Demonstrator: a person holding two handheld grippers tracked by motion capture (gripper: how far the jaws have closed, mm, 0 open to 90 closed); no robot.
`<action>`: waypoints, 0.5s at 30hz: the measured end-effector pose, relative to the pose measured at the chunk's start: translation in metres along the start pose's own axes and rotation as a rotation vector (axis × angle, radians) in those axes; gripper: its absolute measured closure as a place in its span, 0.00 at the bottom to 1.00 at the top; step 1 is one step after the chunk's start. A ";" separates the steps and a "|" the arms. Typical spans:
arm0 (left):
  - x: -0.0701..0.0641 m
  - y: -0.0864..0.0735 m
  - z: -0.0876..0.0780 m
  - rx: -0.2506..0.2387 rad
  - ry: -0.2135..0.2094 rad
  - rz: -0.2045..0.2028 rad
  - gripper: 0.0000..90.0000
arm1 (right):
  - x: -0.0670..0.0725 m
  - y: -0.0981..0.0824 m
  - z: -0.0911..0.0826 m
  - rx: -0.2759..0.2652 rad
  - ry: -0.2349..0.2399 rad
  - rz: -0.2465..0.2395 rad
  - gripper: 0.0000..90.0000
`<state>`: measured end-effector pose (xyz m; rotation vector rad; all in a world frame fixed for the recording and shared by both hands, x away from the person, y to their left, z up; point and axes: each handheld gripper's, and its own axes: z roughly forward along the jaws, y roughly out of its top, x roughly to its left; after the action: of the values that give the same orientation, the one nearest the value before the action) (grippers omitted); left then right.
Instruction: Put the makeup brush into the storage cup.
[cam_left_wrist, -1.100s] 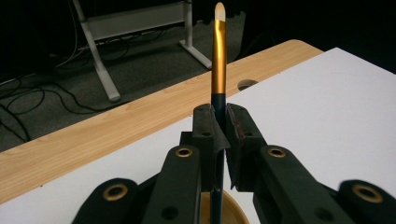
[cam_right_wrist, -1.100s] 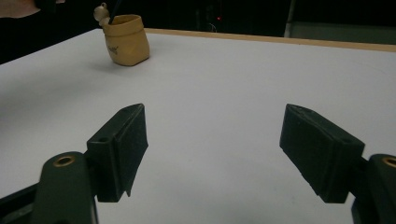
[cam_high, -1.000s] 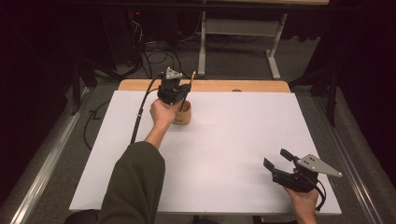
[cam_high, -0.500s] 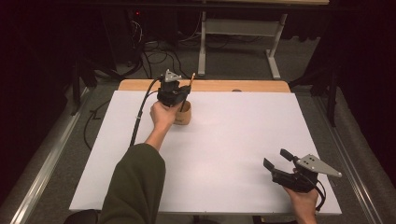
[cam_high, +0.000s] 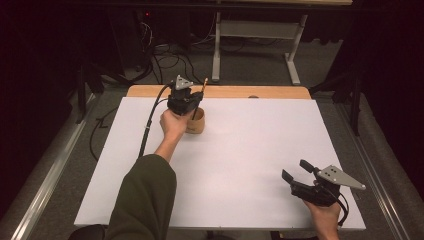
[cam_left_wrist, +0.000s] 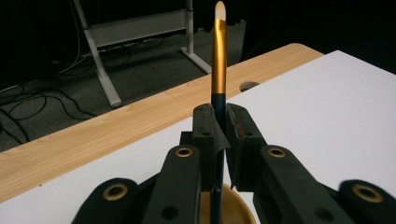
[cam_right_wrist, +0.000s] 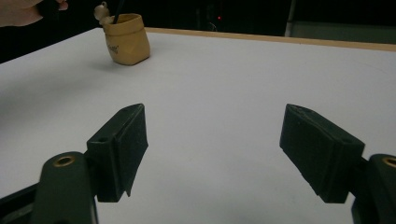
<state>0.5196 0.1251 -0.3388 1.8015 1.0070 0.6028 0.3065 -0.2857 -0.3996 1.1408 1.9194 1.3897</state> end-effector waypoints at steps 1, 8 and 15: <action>0.000 -0.001 0.001 0.007 -0.002 0.002 0.92 | 0.000 0.000 0.000 -0.001 -0.002 0.000 0.28; -0.002 -0.005 0.002 0.027 -0.003 0.008 0.92 | 0.000 0.000 0.000 0.001 0.000 -0.001 0.28; 0.001 -0.010 0.001 0.045 -0.005 -0.001 0.92 | 0.000 0.000 0.001 0.003 -0.002 -0.003 0.28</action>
<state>0.5174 0.1278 -0.3482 1.8413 1.0249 0.5789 0.3069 -0.2854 -0.4000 1.1395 1.9213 1.3836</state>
